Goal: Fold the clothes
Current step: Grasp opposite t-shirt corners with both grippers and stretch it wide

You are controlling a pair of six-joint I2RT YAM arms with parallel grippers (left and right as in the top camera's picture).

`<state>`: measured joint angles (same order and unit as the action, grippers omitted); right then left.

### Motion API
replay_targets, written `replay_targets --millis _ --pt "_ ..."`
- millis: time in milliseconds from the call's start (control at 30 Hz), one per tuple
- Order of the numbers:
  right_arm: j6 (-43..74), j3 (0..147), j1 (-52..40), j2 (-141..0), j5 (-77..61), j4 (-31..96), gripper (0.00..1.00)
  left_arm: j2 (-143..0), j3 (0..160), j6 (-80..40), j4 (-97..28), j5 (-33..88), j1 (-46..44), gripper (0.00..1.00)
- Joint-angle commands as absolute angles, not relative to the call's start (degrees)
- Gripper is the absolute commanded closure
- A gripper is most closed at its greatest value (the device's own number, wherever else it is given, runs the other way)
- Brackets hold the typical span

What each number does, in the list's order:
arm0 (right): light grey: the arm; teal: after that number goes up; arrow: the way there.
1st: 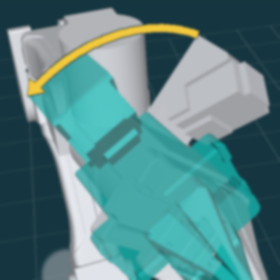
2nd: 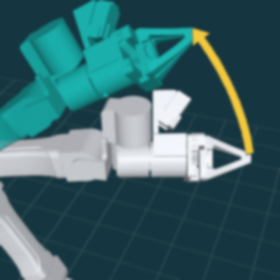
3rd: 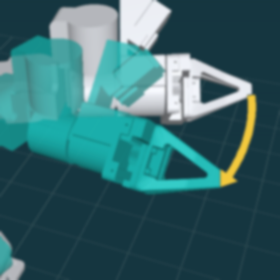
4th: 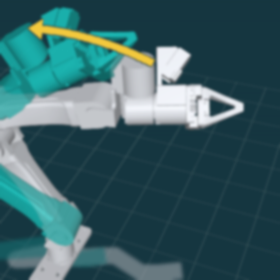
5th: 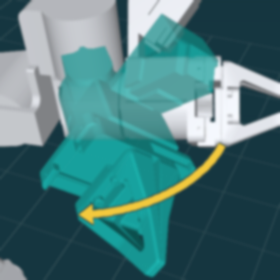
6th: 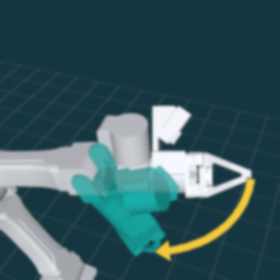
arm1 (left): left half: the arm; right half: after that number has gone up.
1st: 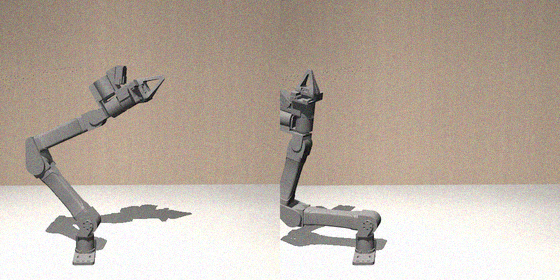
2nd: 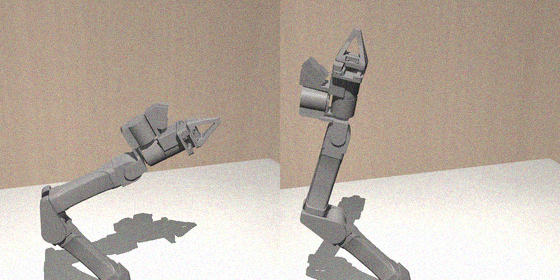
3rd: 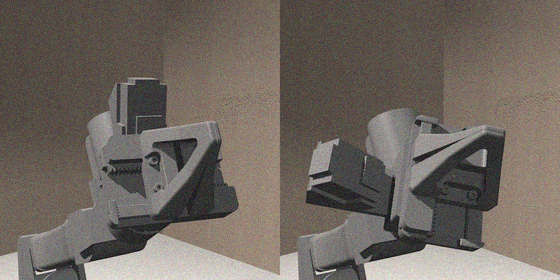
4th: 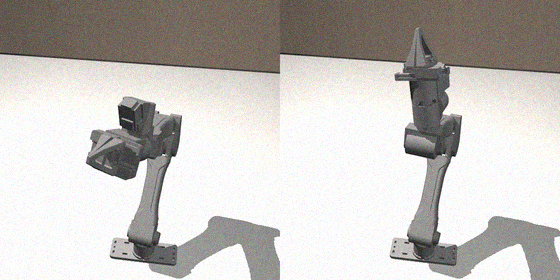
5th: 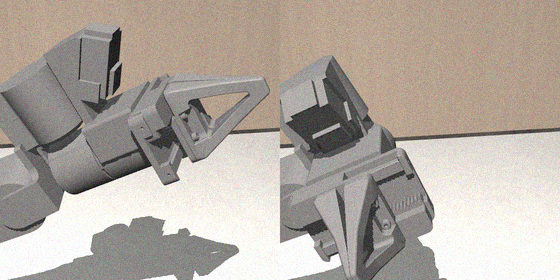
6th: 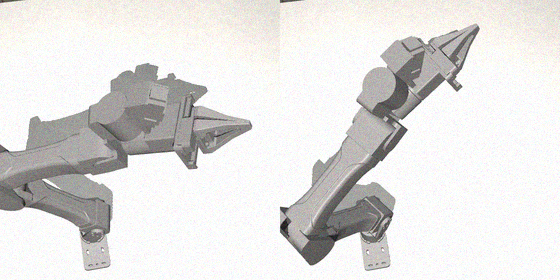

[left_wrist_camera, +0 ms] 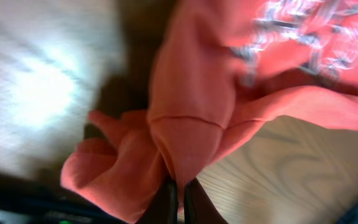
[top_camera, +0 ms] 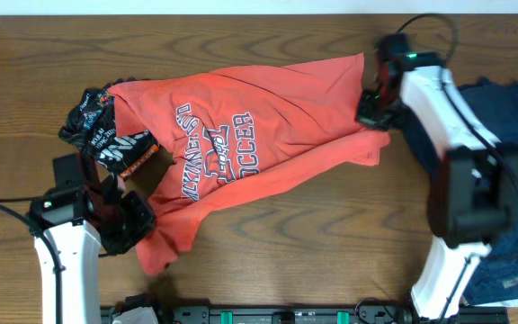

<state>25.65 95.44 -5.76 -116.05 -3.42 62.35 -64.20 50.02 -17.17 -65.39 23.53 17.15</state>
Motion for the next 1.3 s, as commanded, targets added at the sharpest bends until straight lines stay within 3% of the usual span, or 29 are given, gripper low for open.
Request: replay_targets --millis 0,333,767,1033,1267 --pt "22.7 97.8 -3.1 -104.9 -0.6 64.4 0.99 -64.0 57.5 -12.4 -65.2 33.5 17.5 0.94" --pt "17.8 97.8 3.5 -84.0 -0.6 69.9 0.99 -63.9 85.1 -10.8 -65.5 34.1 17.5 0.93" --pt "14.9 97.9 10.2 -60.5 0.7 61.0 0.99 -63.7 111.6 -11.2 -71.5 34.1 17.5 0.94" --pt "14.9 97.9 11.7 -58.8 4.7 58.9 0.99 -64.8 115.2 -11.2 -73.8 34.1 17.5 0.94" --pt "12.7 97.9 11.7 -69.4 2.6 60.0 0.99 -72.2 113.8 -10.9 -77.7 34.1 16.1 0.94"
